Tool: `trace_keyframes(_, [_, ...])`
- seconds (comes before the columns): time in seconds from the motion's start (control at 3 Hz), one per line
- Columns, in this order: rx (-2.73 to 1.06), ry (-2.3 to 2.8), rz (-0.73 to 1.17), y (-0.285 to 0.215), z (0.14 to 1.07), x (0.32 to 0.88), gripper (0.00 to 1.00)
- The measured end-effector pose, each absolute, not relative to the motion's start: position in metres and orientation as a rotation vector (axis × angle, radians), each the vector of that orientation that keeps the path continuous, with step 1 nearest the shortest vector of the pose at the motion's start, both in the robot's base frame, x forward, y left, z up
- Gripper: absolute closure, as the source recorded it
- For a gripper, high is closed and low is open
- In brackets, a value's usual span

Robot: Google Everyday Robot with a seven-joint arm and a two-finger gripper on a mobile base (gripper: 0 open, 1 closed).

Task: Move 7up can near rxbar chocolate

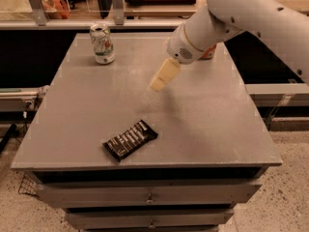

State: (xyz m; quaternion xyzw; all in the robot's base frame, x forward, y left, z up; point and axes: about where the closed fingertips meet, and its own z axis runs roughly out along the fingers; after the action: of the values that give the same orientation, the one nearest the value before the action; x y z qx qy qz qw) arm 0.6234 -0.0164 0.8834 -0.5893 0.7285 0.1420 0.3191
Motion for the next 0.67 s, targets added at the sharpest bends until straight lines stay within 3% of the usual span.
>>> trace_keyframes(0.67, [-1.342, 1.754, 0.478, 0.066, 0.902, 0.687, 0.0])
